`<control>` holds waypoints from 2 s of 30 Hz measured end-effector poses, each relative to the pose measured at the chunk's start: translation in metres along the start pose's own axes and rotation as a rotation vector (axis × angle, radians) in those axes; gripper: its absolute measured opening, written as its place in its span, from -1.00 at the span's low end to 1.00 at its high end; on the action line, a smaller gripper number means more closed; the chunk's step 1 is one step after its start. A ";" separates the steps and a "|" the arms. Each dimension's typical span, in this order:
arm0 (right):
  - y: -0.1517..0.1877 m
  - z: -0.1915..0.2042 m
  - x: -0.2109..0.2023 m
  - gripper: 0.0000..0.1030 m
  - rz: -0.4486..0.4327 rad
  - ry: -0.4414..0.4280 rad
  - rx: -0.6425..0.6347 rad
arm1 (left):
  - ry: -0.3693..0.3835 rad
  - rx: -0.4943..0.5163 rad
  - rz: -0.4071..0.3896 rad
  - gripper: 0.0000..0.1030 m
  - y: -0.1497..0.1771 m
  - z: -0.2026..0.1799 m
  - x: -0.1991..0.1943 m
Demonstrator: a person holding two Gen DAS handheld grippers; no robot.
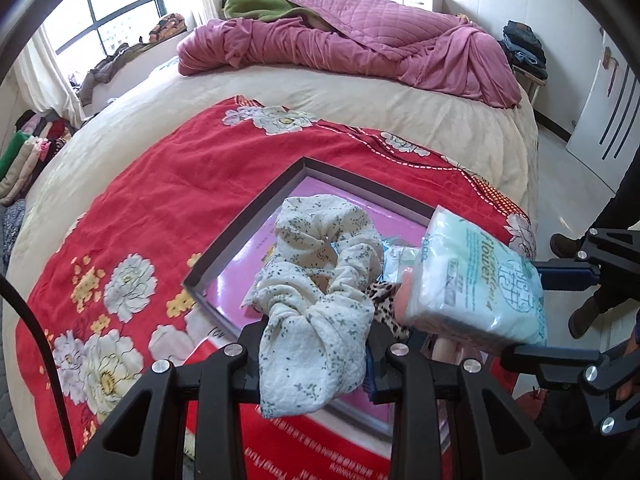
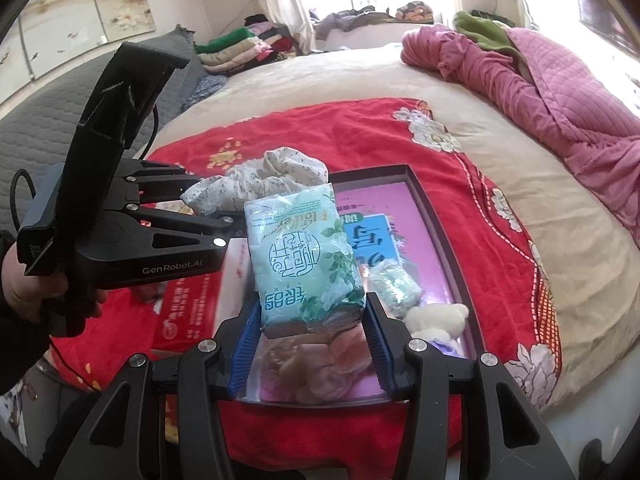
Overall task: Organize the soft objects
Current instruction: 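Open the left gripper over the tray while the right gripper releases the tissue pack, then withdraw both open grippers up and away from the tray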
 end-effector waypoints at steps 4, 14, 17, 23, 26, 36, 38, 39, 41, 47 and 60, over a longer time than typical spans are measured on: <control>-0.003 -0.011 0.010 -0.01 0.010 0.015 0.011 | 0.008 0.008 0.013 -0.35 -0.004 -0.001 0.013; -0.008 -0.034 0.034 -0.01 0.044 0.054 0.036 | 0.029 0.013 0.057 -0.34 -0.010 -0.001 0.045; -0.009 -0.035 0.038 -0.01 0.049 0.060 0.030 | 0.028 0.019 0.066 -0.34 -0.011 -0.002 0.053; -0.012 -0.039 0.044 0.00 0.054 0.054 0.038 | 0.028 0.019 0.074 -0.34 -0.011 -0.002 0.059; -0.012 -0.039 0.046 0.02 0.054 0.052 0.037 | 0.024 0.016 0.075 -0.34 -0.011 -0.002 0.061; -0.014 -0.040 0.045 0.05 0.039 0.057 0.036 | 0.026 0.010 0.061 -0.10 -0.016 0.000 0.056; -0.015 -0.039 0.043 0.05 0.033 0.057 0.035 | 0.028 0.009 0.054 0.18 -0.018 0.000 0.053; -0.016 -0.039 0.042 0.05 0.030 0.056 0.035 | 0.028 0.009 0.051 0.23 -0.018 0.000 0.052; -0.017 -0.038 0.039 0.06 0.025 0.053 0.036 | 0.029 0.011 0.044 0.27 -0.021 0.000 0.048; -0.020 -0.033 0.029 0.06 0.004 0.050 0.030 | 0.018 0.015 0.032 0.28 -0.026 -0.001 0.039; -0.020 -0.018 0.005 0.06 -0.034 0.045 0.027 | 0.007 0.020 -0.003 0.41 -0.030 -0.005 0.012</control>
Point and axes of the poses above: each gripper's, at about its wrist camera, not at the fingertips, and x roughly the way its jaws point, z to its left, y to its underside, the point moved 9 cm from there along x, roughly the way its jaws point, and after that the axes turned 9 degrees about x, right-handed, at the moved point
